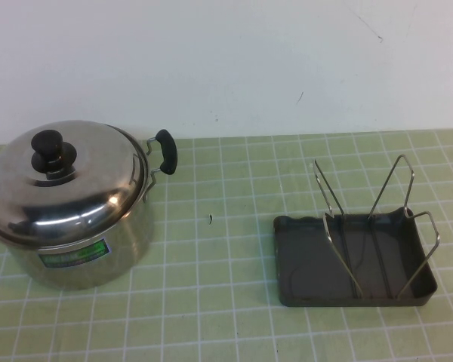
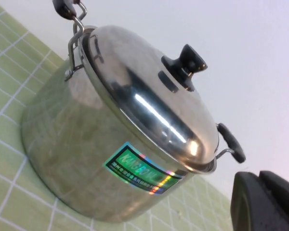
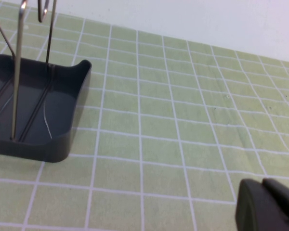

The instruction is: Put pot lid on rack

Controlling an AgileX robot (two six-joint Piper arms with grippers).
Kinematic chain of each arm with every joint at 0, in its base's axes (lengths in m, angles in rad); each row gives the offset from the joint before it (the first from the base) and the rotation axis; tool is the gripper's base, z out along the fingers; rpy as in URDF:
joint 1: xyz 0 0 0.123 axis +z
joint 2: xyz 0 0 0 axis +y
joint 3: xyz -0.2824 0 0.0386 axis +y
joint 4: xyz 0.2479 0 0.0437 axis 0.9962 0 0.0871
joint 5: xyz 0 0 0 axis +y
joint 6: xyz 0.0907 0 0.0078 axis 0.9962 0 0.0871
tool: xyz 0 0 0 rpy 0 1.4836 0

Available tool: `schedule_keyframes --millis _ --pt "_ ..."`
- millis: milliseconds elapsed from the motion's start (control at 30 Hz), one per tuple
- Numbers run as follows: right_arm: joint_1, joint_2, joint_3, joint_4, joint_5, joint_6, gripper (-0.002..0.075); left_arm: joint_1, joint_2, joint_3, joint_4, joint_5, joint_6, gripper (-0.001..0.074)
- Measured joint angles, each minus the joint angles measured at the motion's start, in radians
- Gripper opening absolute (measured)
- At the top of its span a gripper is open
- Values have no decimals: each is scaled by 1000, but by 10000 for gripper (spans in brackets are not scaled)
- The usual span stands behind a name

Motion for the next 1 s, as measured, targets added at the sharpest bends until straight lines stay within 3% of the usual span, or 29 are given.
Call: schedule_keyframes --millis 167,300,467,533,600,667,767,867,1000 --pt "0 0 0 0 0 0 -1 0 0 -18 -2 85 127 -4" --pt "0 0 0 0 0 0 -1 0 78 -169 61 151 325 -4" --pt "0 0 0 0 0 0 -1 0 334 -320 224 28 476 27" --pt "0 0 0 0 0 0 -1 0 444 -339 289 -77 488 96" --pt "0 0 0 0 0 0 -1 1 534 -346 378 -208 458 227" --pt "0 0 0 0 0 0 -1 -11 637 -349 488 -351 326 384" --pt "0 0 0 0 0 0 -1 -29 782 -366 677 -529 122 552" --pt "0 0 0 0 0 0 -1 -39 952 -422 789 -600 48 608" --pt "0 0 0 0 0 0 -1 -39 1129 -502 824 -664 24 626"
